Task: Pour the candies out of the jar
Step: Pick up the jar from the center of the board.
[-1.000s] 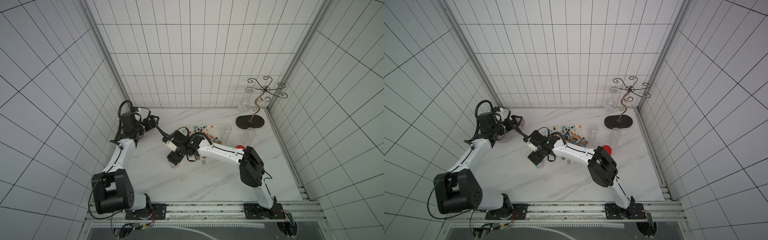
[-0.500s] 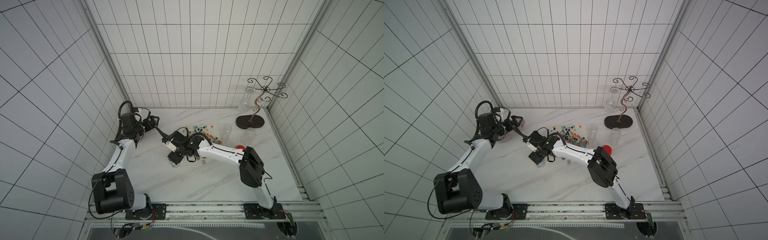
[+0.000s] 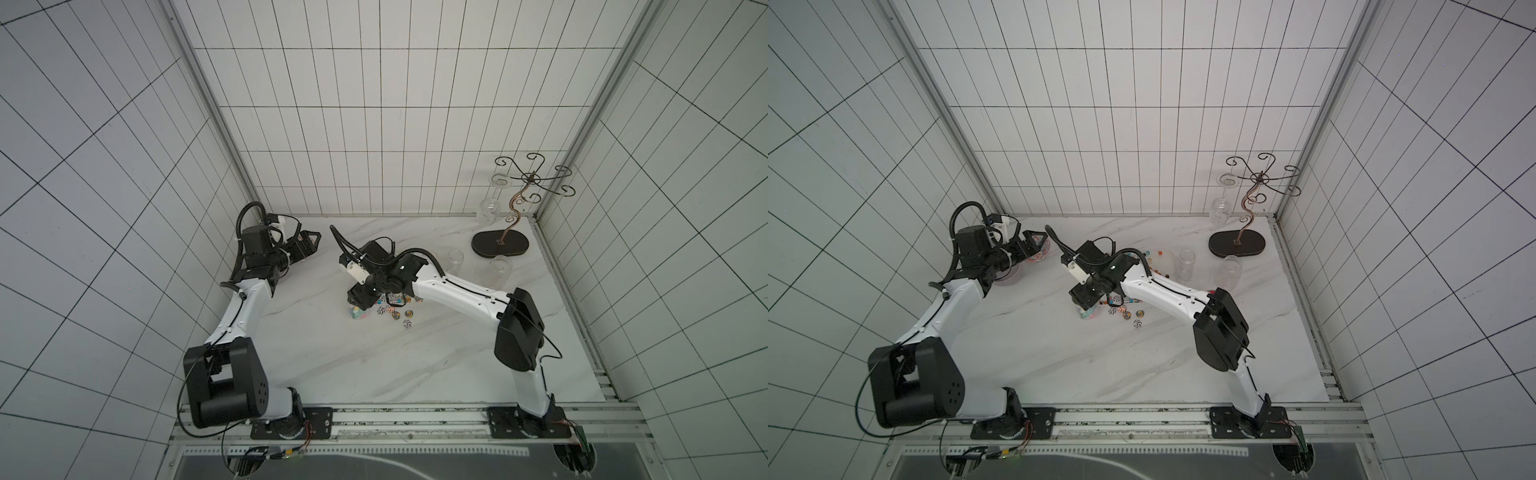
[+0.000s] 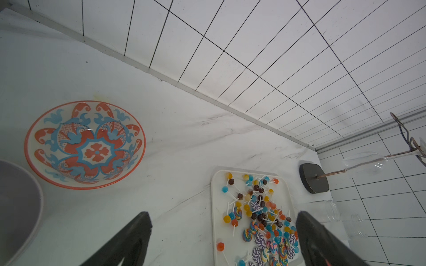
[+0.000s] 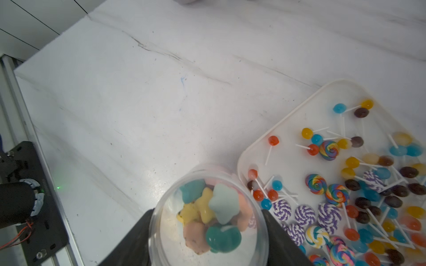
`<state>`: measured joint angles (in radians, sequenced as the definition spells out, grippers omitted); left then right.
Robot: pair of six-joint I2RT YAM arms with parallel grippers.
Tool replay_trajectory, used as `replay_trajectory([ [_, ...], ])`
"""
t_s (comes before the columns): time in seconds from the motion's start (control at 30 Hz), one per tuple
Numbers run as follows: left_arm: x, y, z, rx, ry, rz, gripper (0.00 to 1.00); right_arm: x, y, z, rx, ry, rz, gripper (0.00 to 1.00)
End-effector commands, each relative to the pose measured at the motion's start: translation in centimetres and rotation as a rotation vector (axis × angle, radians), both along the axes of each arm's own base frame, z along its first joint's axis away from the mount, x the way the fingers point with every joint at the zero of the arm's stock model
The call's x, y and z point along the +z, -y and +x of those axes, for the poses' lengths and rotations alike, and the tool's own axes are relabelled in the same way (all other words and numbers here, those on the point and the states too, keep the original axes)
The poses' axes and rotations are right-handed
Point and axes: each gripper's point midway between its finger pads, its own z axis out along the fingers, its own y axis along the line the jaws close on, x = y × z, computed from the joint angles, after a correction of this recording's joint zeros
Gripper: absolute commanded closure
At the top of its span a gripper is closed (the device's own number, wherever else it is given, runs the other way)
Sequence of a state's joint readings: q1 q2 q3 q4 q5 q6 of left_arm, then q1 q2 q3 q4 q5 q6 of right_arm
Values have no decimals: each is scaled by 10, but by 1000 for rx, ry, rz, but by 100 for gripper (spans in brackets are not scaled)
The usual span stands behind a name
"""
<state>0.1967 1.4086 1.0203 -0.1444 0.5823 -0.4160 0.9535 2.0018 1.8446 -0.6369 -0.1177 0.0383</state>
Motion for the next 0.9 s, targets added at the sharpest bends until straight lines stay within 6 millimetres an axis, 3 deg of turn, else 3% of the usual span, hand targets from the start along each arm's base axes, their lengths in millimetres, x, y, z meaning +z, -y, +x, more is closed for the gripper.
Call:
replay_trajectory([
  [0.0, 5, 7, 2, -54, 44, -23, 3, 68, 4, -1, 24, 16, 164, 39],
  [0.2, 32, 27, -6, -168, 177, -50, 3, 101, 42, 10, 1, -3, 239, 39],
  [0.4, 65, 85, -36, -471, 395, -44, 3, 127, 88, 20, -13, -22, 302, 37],
  [0.57, 72, 141, -71, -752, 478, 6, 3, 138, 115, 17, 0, -68, 365, 36],
  [0.87, 74, 201, -122, -1039, 569, 79, 3, 150, 137, 5, 35, -114, 436, 36],
])
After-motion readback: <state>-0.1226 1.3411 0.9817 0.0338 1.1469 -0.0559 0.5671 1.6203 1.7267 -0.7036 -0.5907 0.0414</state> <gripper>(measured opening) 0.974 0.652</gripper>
